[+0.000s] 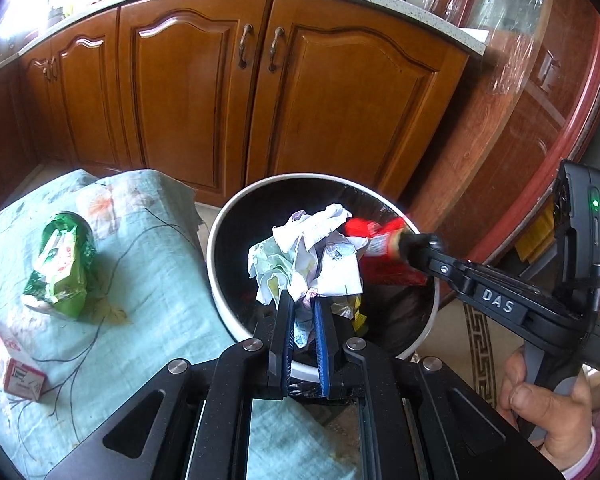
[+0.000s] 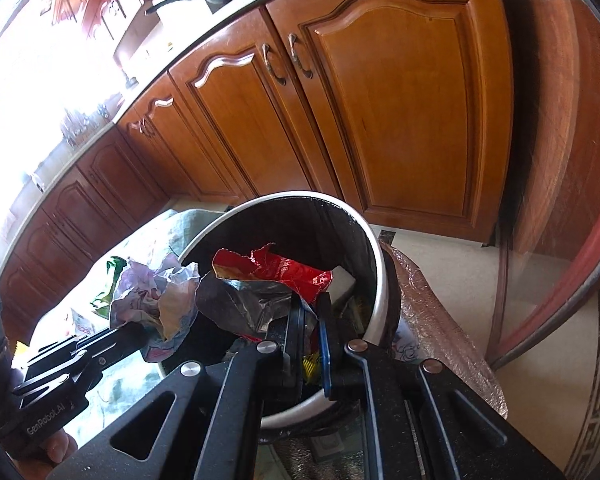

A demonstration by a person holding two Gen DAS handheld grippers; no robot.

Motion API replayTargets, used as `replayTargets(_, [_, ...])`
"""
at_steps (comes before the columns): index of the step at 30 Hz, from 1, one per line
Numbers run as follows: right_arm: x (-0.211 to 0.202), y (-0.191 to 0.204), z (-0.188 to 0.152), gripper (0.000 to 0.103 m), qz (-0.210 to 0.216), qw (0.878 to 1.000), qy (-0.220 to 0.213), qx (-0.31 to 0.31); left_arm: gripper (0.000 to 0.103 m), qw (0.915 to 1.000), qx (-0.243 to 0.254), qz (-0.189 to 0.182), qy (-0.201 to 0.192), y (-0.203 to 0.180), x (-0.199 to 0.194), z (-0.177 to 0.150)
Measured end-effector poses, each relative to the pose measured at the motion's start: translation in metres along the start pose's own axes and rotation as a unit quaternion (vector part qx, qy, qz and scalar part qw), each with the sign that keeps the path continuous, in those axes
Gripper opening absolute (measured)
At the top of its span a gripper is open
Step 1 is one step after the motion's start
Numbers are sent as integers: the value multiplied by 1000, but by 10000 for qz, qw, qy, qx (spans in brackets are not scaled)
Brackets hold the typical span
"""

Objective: Collect trash
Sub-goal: 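Open both tools to drop the chip bag and paper into the bin, then move both open tools toward the green can and red milk carton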

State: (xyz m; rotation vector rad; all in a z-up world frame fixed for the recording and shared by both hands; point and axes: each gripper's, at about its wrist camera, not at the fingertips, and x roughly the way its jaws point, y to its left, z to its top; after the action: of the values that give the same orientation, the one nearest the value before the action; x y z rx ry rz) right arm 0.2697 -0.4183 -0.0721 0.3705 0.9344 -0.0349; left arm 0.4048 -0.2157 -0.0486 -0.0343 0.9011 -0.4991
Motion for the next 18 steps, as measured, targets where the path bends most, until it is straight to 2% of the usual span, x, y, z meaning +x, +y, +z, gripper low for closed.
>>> replayTargets(2, [5, 2, 2, 10, -25, 9999, 93, -68, 19, 10000, -5, -9, 66, 1, 3, 2])
replayTargets(3, [5, 3, 2, 13, -66, 9999, 109, -87, 21, 10000, -13, 4, 43, 1, 2, 1])
replayTargets(5, [5, 3, 3, 35, -87, 9999, 90, -94, 27, 10000, -5, 61, 15, 1, 1, 1])
replayTargets(6, [3, 3, 3, 50, -84, 9999, 49, -71, 30, 10000, -12, 75, 10, 1, 0, 0])
replayTargets(7, [1, 2, 2, 55, -75, 10000, 5, -48, 36, 10000, -32, 88, -7, 2, -3, -2])
replayTargets(9, [-2, 1, 1, 55, -55, 10000, -39, -18, 41, 9999, -57, 116, -63, 3, -8, -6])
replayTargets(11, [-6, 1, -2, 56, 15, 9999, -99, 27, 51, 9997, -110, 161, -116, 7, -15, -13])
replayTargets(18, [-28, 10, -14, 87, 275, 9988, -403, 95, 60, 9980, -468, 292, -323, 22, -46, -41])
